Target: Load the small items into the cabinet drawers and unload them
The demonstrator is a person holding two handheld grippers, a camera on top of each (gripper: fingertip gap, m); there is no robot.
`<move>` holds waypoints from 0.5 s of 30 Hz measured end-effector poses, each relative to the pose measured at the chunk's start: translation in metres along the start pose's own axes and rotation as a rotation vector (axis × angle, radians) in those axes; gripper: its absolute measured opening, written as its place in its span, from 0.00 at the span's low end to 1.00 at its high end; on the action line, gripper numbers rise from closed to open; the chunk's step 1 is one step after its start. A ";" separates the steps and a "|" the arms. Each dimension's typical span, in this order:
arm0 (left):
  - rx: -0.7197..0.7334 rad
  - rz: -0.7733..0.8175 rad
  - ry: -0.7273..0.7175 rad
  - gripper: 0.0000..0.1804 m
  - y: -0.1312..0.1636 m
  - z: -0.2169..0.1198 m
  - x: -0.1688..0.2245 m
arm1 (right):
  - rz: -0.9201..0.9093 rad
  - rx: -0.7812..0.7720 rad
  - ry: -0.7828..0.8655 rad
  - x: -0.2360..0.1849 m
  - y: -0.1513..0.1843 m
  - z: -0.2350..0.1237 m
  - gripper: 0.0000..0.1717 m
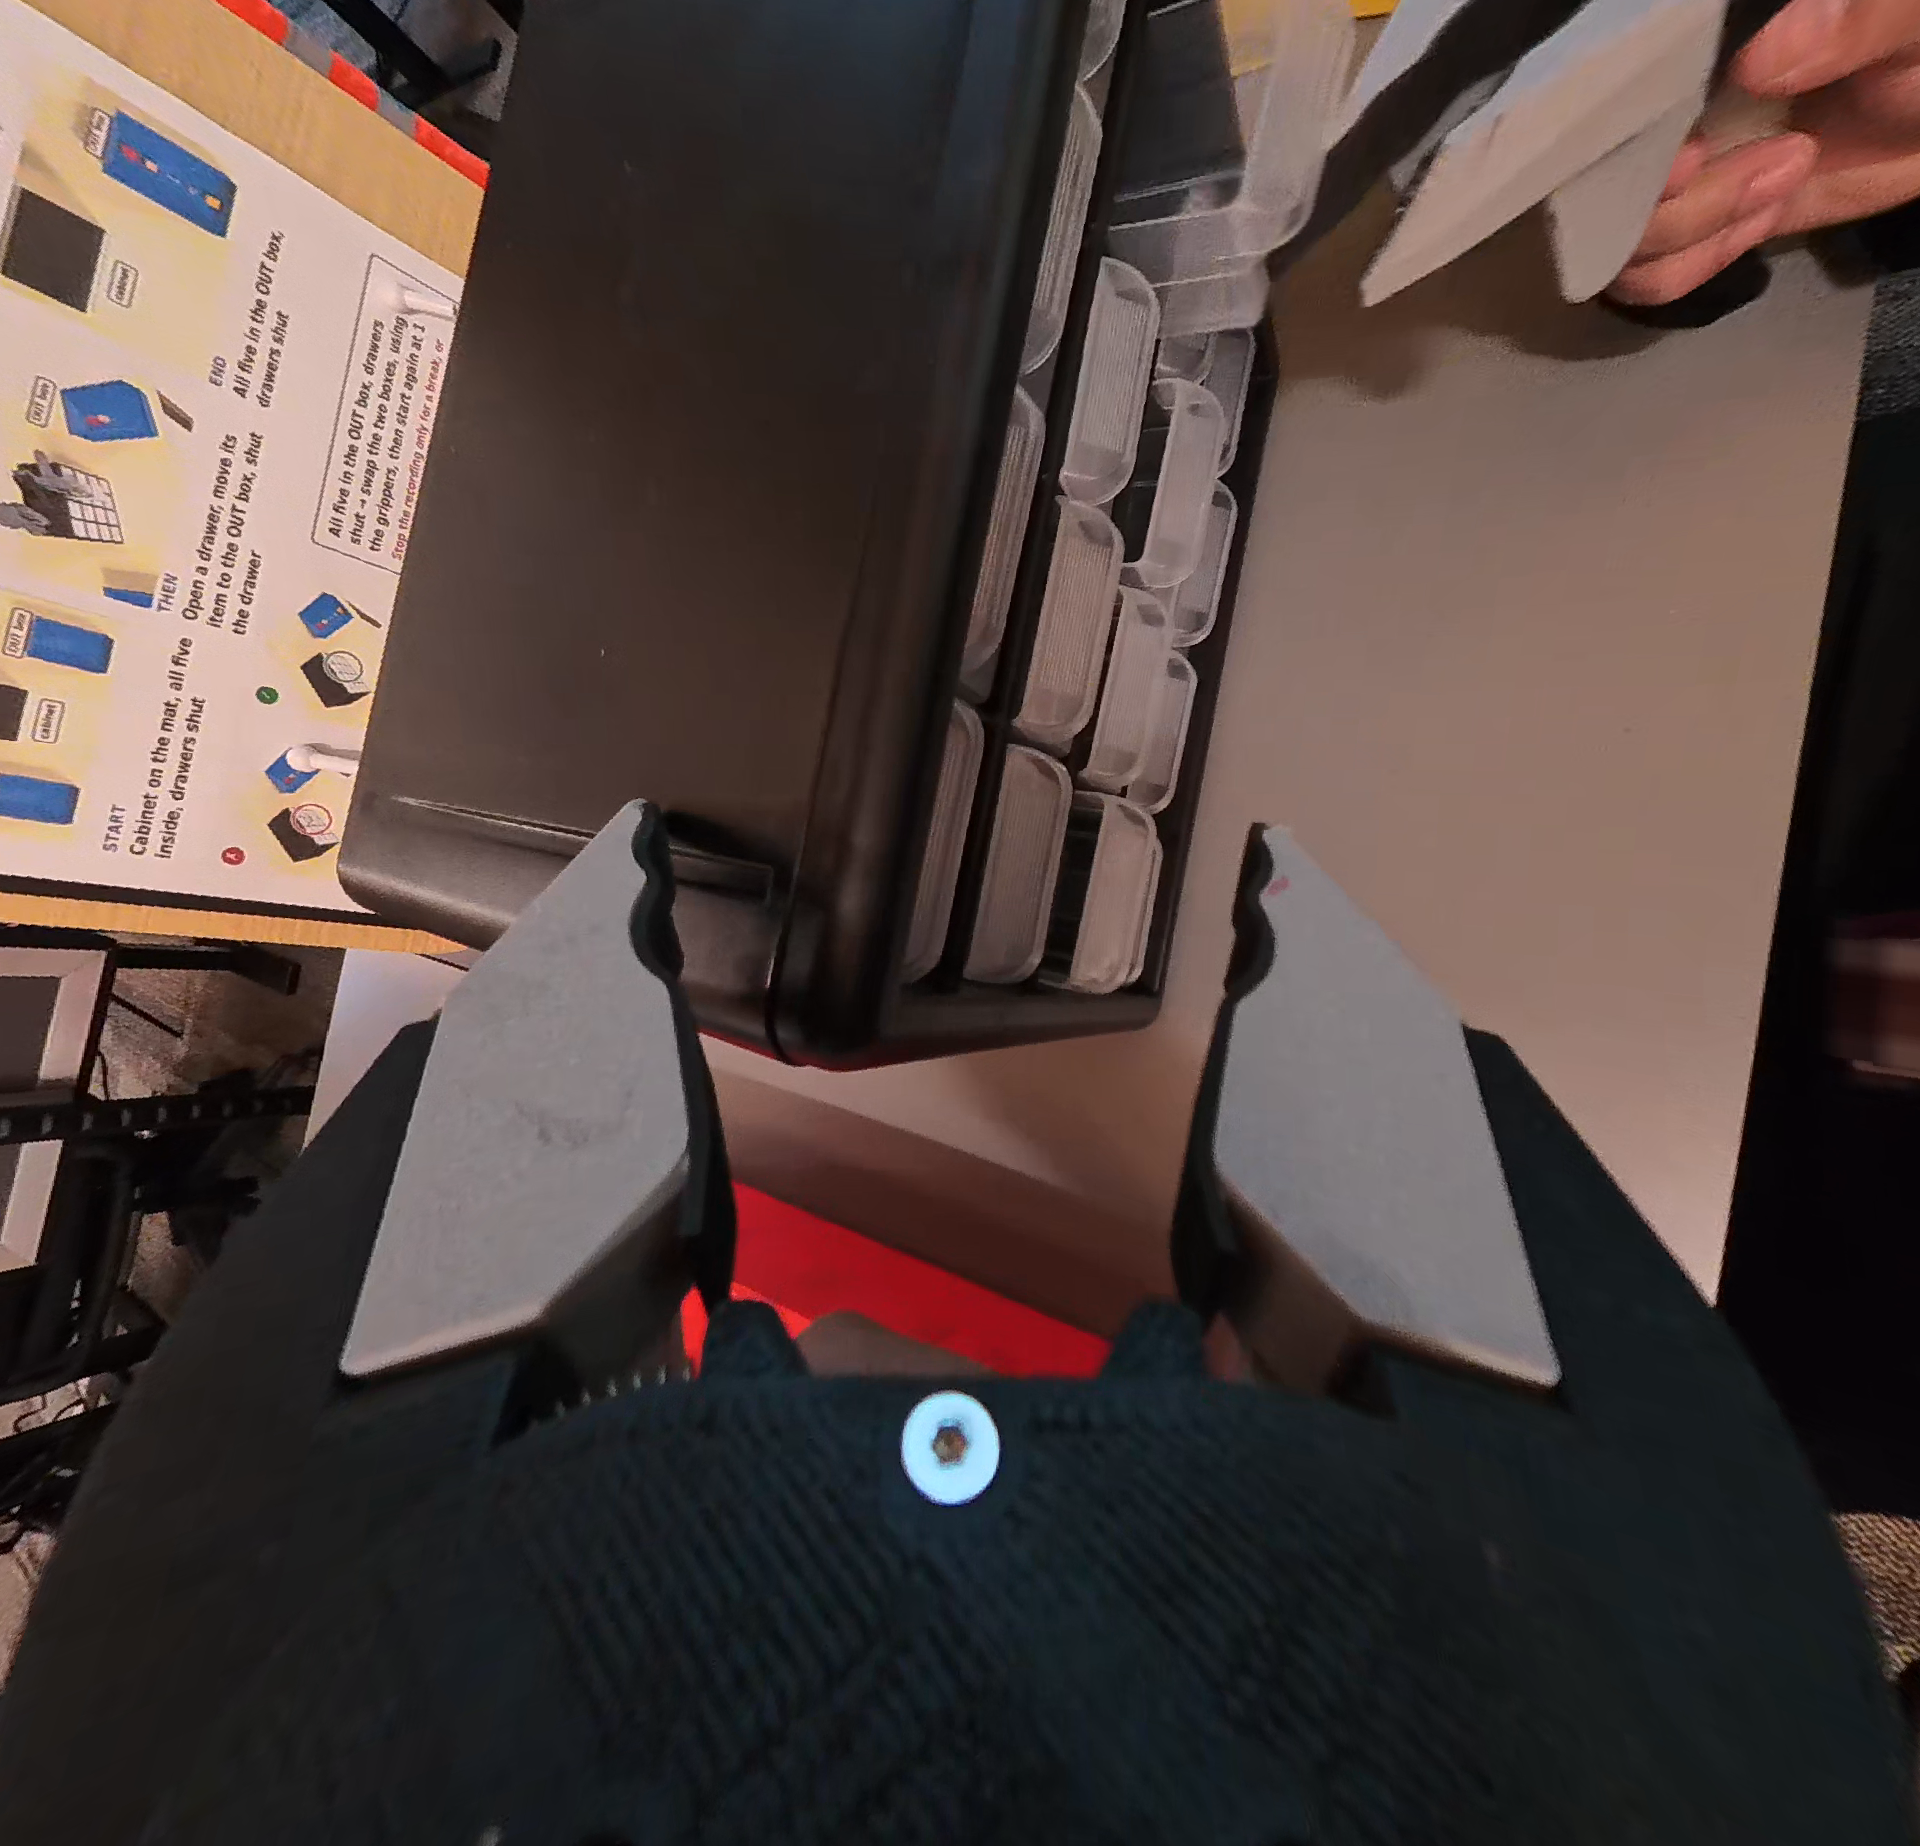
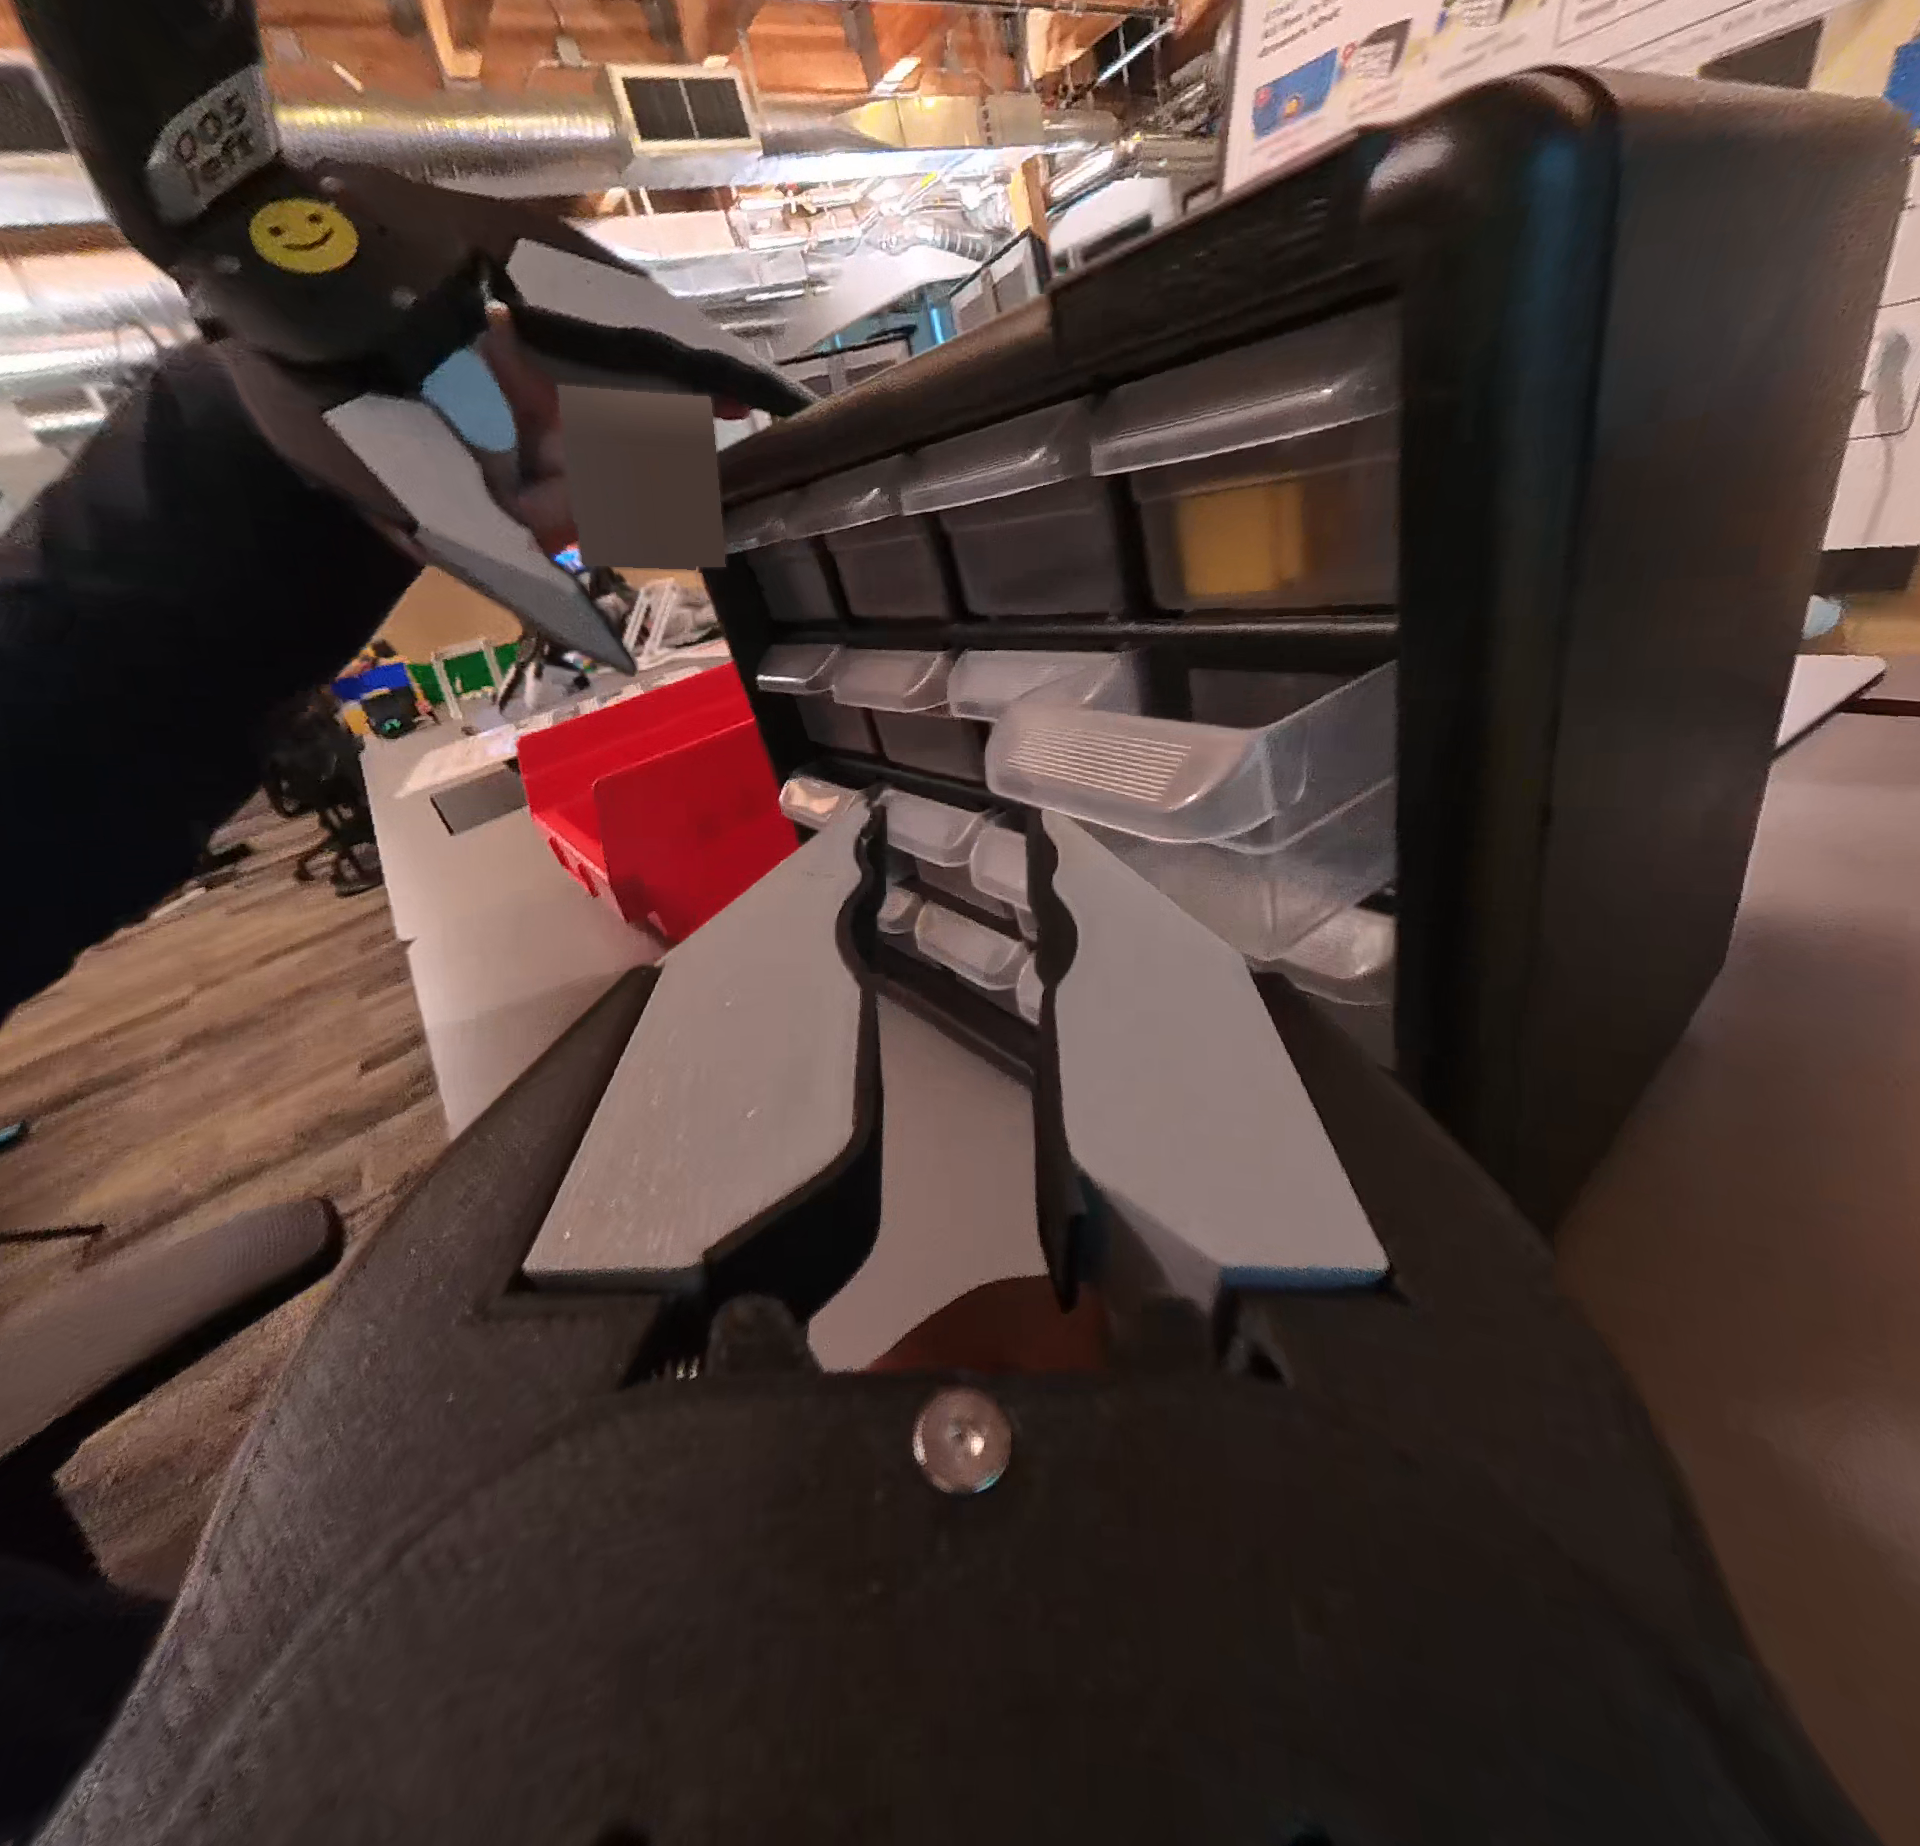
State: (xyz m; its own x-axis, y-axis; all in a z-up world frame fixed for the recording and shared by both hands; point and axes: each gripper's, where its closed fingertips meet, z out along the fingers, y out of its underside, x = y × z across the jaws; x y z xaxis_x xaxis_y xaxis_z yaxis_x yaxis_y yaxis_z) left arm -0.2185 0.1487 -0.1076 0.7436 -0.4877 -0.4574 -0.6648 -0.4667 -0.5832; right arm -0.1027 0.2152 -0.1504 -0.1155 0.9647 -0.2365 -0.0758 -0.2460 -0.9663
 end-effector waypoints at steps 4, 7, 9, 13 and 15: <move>0.004 0.000 -0.007 0.59 0.000 0.000 0.000 | -0.035 0.000 -0.084 -0.023 -0.002 -0.010 0.02; 0.003 0.000 -0.009 0.59 0.000 0.000 0.000 | -0.084 0.021 -0.079 -0.034 -0.009 -0.015 0.03; 0.005 -0.001 -0.009 0.59 0.000 0.000 0.000 | -0.106 -0.026 -0.052 -0.032 -0.006 -0.014 0.11; 0.010 0.013 -0.026 0.60 0.000 0.001 0.000 | -0.131 -0.017 -0.072 -0.047 -0.032 -0.016 0.10; 0.027 0.011 -0.029 0.62 -0.001 0.002 0.002 | -0.169 -0.023 -0.028 -0.049 -0.062 -0.012 0.10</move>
State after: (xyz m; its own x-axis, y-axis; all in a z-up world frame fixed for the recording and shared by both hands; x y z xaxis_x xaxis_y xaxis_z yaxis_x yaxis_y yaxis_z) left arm -0.2167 0.1492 -0.1091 0.7384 -0.4711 -0.4825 -0.6709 -0.4413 -0.5959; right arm -0.0800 0.1848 -0.0799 -0.1310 0.9890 -0.0680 -0.0741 -0.0781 -0.9942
